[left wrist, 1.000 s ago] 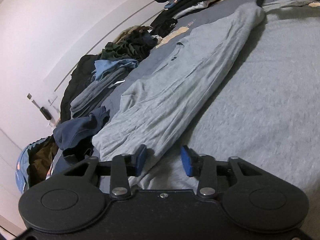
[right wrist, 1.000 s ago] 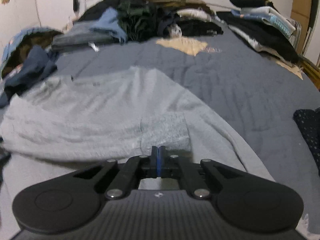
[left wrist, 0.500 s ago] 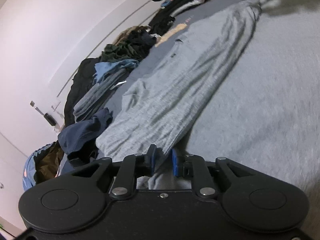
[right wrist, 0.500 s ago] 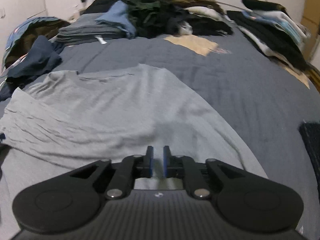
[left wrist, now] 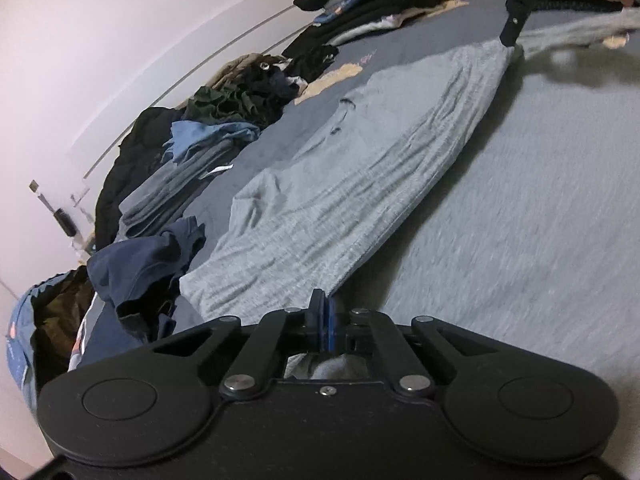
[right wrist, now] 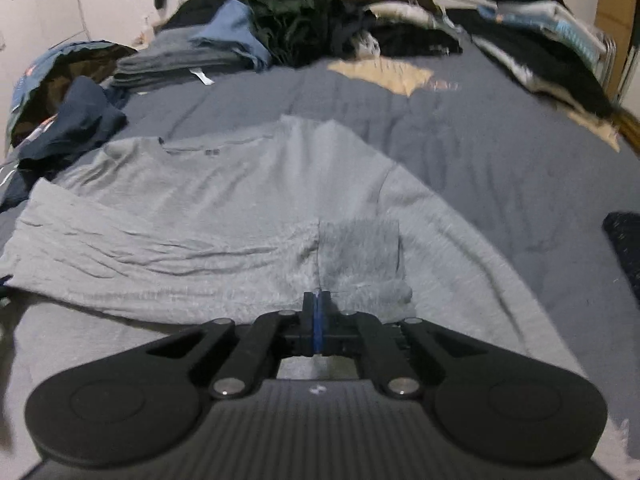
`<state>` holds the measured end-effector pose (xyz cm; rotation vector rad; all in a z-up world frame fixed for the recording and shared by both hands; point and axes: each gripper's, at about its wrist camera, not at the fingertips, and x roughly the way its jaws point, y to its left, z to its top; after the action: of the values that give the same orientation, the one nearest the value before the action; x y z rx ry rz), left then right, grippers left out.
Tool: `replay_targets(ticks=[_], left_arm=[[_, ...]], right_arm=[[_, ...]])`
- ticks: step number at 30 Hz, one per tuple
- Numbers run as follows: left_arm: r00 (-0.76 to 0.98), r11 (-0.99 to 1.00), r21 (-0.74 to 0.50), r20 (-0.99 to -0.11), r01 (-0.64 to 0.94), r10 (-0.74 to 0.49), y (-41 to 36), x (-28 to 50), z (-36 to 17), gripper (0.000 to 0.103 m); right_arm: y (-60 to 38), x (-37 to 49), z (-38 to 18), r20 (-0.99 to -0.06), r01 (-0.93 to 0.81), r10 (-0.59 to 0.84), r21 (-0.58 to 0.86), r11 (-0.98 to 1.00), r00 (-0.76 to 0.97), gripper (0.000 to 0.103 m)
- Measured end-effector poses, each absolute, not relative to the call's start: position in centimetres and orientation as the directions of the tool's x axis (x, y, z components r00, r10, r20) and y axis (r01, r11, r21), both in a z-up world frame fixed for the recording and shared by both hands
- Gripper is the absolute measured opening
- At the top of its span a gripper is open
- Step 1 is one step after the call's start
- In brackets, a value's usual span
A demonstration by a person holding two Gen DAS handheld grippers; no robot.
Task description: Fold clothes
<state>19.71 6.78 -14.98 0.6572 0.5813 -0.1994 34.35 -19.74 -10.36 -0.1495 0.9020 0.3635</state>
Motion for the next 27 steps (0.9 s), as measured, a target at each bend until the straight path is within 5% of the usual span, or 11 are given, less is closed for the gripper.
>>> replay_targets(ticks=[9,13,17,21,27], left_arm=[[0.751,0.711,0.554,-0.658,0.433,0.055,6.6,19.7,-17.2,0.01],[0.733,0.812,0.398,-0.678,0.427,-0.053,8.6,19.6,-13.8,0.047],[0.79,0.9,0.289,-0.606,0.326,-0.092,10.3,20.1,-11.2,0.047],[0.805,0.938,0.154,-0.568,0.31,-0.172,12.0,22.4,-8.6,0.045],[0.711,0.848,0.078,-0.588,0.525,-0.386,8.4,29.0,-5.9,0.045]], right_arm=[[-19.6,34.2,-11.9,-0.832,-0.367,0.164,-0.051,0.929,0.53,0.004],[-20.1,33.3,-8.3,-0.78,-0.356,0.234,0.015,0.934,0.58,0.014],[-18.2,33.8,-5.2,-0.725,-0.406,0.29,0.015,0.914,0.625,0.039],[-18.6,34.3,-6.0,-0.721,-0.346,0.255,0.022,0.938,0.645,0.039],[-22.7,33.1,-9.2,-0.725,-0.225,0.227,0.102,0.969,0.65,0.039]])
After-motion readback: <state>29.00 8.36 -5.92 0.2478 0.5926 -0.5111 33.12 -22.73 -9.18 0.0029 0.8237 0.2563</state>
